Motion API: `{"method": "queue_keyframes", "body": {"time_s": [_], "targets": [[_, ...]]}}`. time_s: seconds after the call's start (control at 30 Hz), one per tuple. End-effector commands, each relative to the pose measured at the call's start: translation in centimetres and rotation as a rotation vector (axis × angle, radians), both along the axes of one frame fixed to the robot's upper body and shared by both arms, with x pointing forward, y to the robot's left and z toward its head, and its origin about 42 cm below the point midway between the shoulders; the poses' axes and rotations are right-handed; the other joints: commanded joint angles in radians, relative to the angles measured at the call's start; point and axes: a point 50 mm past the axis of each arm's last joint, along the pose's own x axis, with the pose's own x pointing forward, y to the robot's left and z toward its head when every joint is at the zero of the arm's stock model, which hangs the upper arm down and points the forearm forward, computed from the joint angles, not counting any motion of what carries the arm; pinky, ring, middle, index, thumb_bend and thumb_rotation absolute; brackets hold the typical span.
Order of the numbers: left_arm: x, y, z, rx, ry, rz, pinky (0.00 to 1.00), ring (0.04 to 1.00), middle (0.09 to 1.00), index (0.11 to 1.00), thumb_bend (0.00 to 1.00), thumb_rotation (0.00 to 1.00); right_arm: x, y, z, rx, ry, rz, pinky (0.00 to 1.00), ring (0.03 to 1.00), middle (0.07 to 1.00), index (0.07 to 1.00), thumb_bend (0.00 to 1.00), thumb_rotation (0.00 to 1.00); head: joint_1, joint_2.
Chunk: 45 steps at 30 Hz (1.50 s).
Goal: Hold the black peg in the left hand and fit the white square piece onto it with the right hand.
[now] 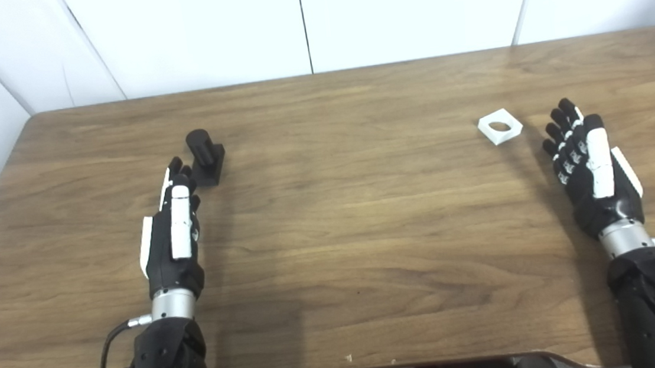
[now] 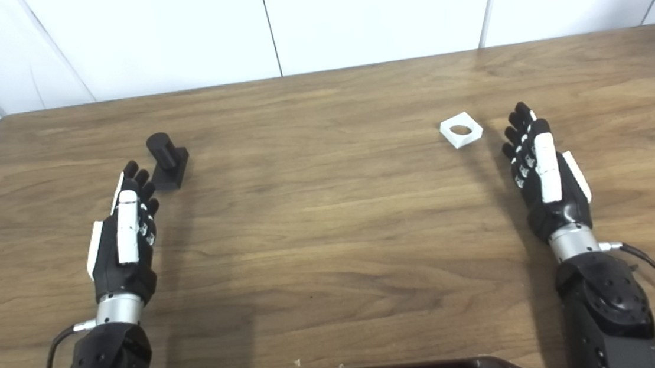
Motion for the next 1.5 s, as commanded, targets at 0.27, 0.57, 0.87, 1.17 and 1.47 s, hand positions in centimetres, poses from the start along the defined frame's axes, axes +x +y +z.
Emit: {"method": "queue_keyframes", "body": {"time_s": [0.27, 0.57, 0.87, 1.17, 1.47], "targets": [[1.4, -0.2, 2.3, 0.117, -0.057, 0.037, 1.0, 1.0, 1.0, 0.987, 0.47, 0.74, 0.5, -0.2, 1.1, 0.0, -0.032, 0.022, 1.0, 1.0, 1.0, 1.0, 0.54, 1.0, 0.006, -0.008], [1.3, 0.1, 3.5, 0.269, -0.031, 0.078, 1.0, 1.0, 1.0, 0.968, 0.51, 0.74, 0.7, -0.2, 0.8, 0.013, -0.034, 0.03, 1.0, 1.0, 1.0, 1.0, 0.52, 1.0, 0.01, -0.015], [1.3, 0.3, 4.4, 0.467, 0.009, 0.122, 0.95, 1.0, 1.0, 0.987, 0.56, 0.7, 0.7, -0.1, 0.6, 0.012, -0.024, 0.019, 1.0, 1.0, 1.0, 1.0, 0.54, 1.0, 0.016, -0.023], [3.1, 0.5, 4.9, 0.572, 0.056, 0.153, 0.95, 1.0, 1.0, 0.983, 0.56, 0.7, 0.8, -0.2, 0.7, -0.001, -0.027, 0.023, 1.0, 1.0, 1.0, 1.0, 0.54, 1.0, 0.021, -0.031], [4.7, 0.4, 5.8, 0.686, 0.09, 0.177, 0.96, 1.0, 1.0, 0.974, 0.63, 0.63, 0.9, -0.1, 0.4, 0.0, -0.036, 0.033, 1.0, 1.0, 1.0, 1.0, 0.53, 1.0, 0.024, -0.034]]}}
